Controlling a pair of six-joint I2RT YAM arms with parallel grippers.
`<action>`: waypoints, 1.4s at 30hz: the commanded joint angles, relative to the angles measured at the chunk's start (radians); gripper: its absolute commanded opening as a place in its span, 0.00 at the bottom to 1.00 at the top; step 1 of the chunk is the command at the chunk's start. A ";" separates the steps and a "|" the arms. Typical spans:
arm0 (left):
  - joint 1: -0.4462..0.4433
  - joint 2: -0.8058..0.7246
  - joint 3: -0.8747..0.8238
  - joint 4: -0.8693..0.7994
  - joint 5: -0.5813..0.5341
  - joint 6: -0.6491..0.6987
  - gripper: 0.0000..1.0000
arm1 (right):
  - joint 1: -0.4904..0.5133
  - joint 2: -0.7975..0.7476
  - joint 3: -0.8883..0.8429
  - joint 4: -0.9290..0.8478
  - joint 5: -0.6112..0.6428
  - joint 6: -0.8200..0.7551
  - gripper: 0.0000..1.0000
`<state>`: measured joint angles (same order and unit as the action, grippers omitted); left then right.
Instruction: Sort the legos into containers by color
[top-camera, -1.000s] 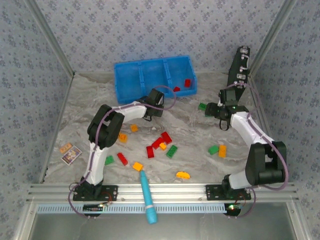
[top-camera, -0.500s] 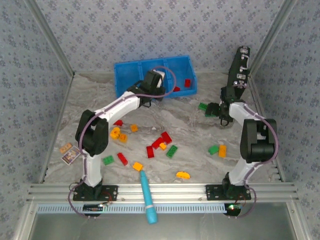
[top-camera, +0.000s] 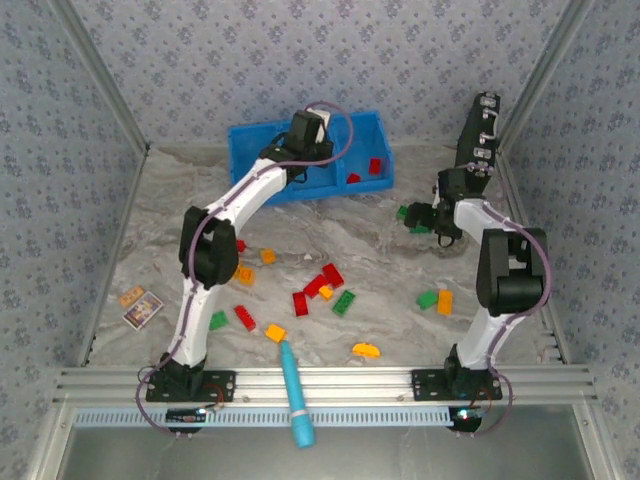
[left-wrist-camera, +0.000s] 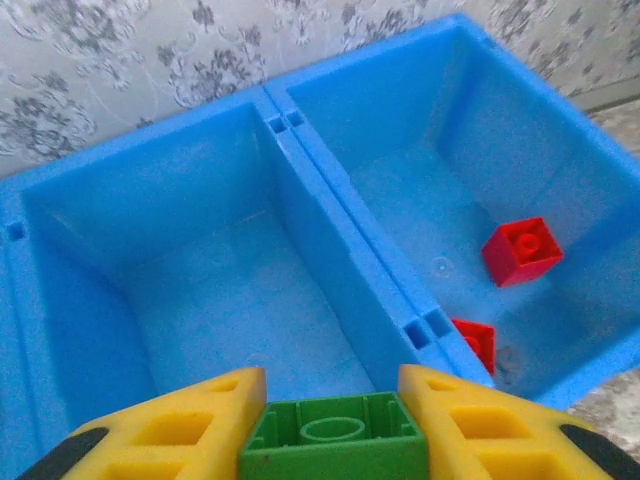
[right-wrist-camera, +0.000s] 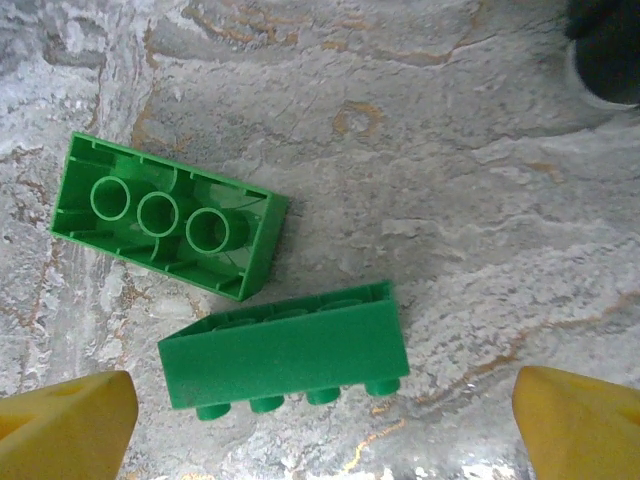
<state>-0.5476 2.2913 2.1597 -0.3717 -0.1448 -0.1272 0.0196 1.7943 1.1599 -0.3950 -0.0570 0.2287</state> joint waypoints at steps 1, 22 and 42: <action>0.000 0.063 0.116 -0.078 0.021 0.025 0.39 | 0.010 0.034 0.058 -0.028 0.005 -0.035 0.99; 0.039 0.164 0.180 -0.153 0.046 -0.052 0.57 | 0.055 0.180 0.214 -0.153 0.086 -0.107 0.95; 0.048 -0.280 -0.246 -0.121 -0.006 0.040 0.62 | 0.057 0.223 0.270 -0.243 0.151 -0.078 0.53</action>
<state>-0.5095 2.1475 1.9732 -0.5026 -0.1242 -0.1223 0.0784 2.0129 1.4017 -0.5861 0.0708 0.1444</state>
